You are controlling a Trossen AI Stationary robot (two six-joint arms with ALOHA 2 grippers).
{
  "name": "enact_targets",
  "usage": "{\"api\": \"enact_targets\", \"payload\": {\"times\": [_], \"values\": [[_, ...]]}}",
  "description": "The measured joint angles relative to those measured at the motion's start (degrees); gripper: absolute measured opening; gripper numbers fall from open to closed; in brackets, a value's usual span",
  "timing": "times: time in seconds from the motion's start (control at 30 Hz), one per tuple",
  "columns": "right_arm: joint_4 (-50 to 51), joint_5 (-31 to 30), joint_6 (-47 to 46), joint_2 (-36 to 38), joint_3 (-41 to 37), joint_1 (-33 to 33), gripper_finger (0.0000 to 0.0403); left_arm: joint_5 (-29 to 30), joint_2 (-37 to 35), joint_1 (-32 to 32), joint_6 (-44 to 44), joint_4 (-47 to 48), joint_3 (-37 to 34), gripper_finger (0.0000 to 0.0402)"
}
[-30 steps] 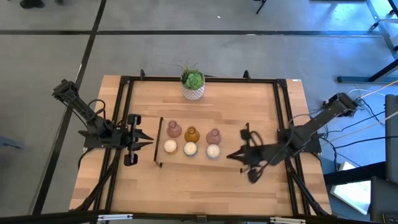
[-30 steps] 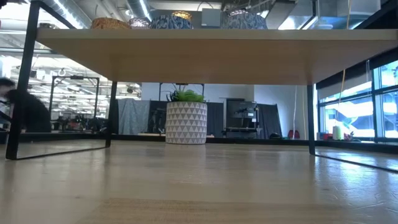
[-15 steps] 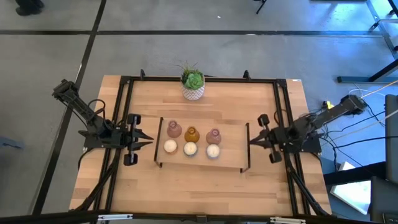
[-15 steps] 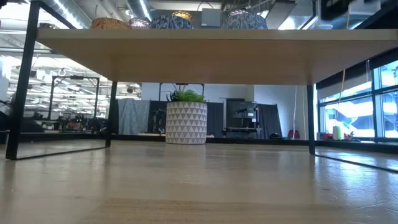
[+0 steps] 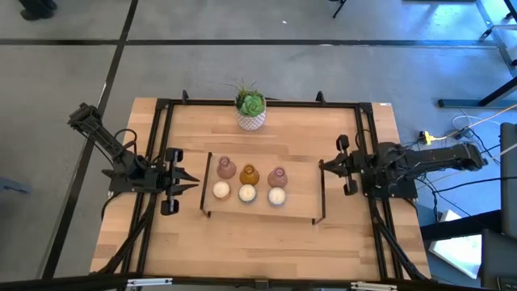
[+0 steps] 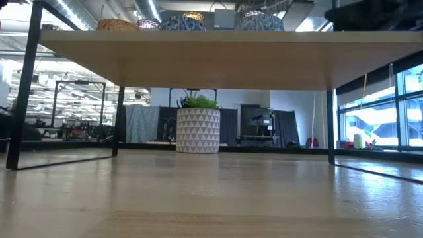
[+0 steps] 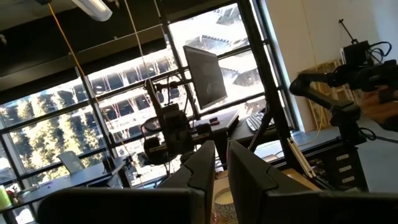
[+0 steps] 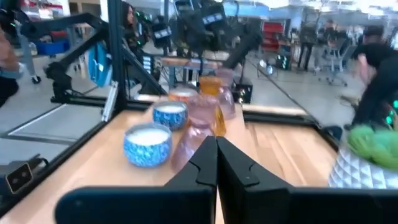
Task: Pick & Place candle stick holders
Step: Return to Home Position
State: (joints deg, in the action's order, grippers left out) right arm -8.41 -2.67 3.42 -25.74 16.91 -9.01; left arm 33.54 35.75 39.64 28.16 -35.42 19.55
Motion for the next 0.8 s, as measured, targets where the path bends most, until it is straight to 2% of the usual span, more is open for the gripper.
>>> {"api": "enact_targets", "payload": {"times": [0.17, 0.3, 0.67, 0.8], "values": [[5.0, 1.7, -3.0, 0.0, 0.0, 5.0, 0.0000, 0.0, 0.0, 0.0, 0.0, 0.0, 0.0, 0.0036], [7.6, 1.8, -4.7, 0.0, -0.1, 6.1, 0.0000, 0.0, 0.0, 0.0, 0.0, 0.0, 0.0, 0.0036], [-3.7, 0.9, -7.0, 2.9, -10.9, 6.1, 0.0000, 0.0, 0.0, 0.0, -0.3, 0.1, 0.0, 0.0036], [-3.8, 0.9, -5.9, 5.9, -12.1, 6.1, 0.0000, 0.0, 0.0, 0.0, -0.3, 0.1, 0.0, 0.0036]]}}
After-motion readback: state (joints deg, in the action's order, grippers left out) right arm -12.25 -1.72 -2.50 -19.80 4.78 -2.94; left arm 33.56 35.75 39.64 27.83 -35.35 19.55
